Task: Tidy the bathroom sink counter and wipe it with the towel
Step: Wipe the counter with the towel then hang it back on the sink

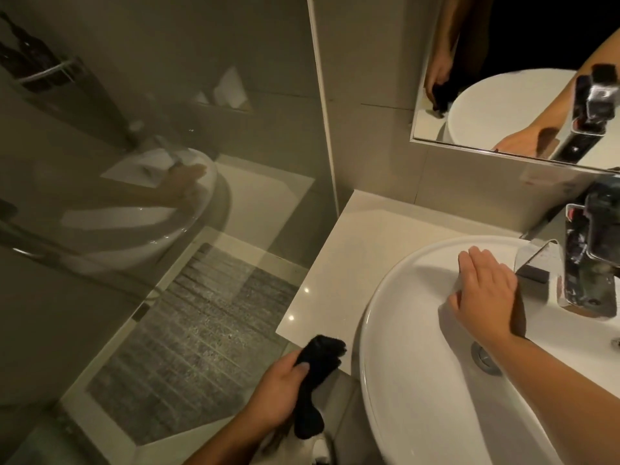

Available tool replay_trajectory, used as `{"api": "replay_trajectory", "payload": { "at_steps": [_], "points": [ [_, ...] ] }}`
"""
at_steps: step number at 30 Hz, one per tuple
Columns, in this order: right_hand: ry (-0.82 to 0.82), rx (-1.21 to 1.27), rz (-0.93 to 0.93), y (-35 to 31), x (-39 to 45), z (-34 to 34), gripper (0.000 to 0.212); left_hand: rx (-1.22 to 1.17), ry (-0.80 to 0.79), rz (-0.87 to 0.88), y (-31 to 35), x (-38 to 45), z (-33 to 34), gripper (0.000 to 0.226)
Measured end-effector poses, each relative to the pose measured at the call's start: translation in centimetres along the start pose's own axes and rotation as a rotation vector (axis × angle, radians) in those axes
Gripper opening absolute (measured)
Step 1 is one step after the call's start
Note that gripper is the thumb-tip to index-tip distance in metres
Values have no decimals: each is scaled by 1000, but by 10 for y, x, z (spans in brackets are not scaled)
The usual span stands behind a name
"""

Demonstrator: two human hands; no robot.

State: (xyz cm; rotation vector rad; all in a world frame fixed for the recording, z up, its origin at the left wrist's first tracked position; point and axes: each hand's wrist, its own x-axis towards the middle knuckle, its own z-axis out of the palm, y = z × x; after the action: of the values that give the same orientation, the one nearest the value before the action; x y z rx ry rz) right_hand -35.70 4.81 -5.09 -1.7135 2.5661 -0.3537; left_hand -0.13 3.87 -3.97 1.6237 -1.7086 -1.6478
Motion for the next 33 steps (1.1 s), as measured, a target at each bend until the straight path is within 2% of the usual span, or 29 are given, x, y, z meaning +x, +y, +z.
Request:
{"api": "replay_trajectory", "payload": {
  "at_steps": [2, 4, 6, 9, 11, 13, 15, 18, 21, 24, 26, 28, 33],
  "points": [
    [-8, -5, 4, 0, 1, 1, 70, -380, -13, -208, 8, 8, -5, 28],
    [-19, -16, 15, 1, 2, 2, 69, -633, -6, -329, 19, 21, -14, 27],
    [-14, -23, 22, 1, 3, 3, 69, -739, -3, -354, 35, 39, -23, 26],
    [-2, -29, 33, 1, 3, 5, 69, -744, -25, -259, 69, 79, -34, 25],
    [-7, -37, 53, 0, 4, 5, 68, -651, -20, -140, 101, 114, -34, 27],
    [-7, -47, 66, -1, 5, 7, 64, -442, 2, 13, 136, 154, -26, 26],
    [8, -60, 75, 0, 4, 8, 57, -83, 28, 213, 171, 198, -10, 24],
    [20, -82, 92, 0, 5, 12, 61, 493, 13, 567, 212, 261, 25, 24],
    [35, -125, 109, 3, 6, 22, 61, 874, -145, 826, 228, 304, 82, 24],
    [59, -126, 126, 4, 8, 30, 64, 1212, -452, 940, 207, 325, 131, 42],
    [101, -116, 121, 4, 8, 30, 63, 1277, -510, 991, 189, 329, 140, 52],
    [138, -108, 101, 3, 6, 28, 63, 1211, -534, 1027, 176, 324, 132, 53],
    [105, -93, 88, 0, 5, 19, 62, 1083, -469, 1058, 131, 280, 92, 54]
  ]
}}
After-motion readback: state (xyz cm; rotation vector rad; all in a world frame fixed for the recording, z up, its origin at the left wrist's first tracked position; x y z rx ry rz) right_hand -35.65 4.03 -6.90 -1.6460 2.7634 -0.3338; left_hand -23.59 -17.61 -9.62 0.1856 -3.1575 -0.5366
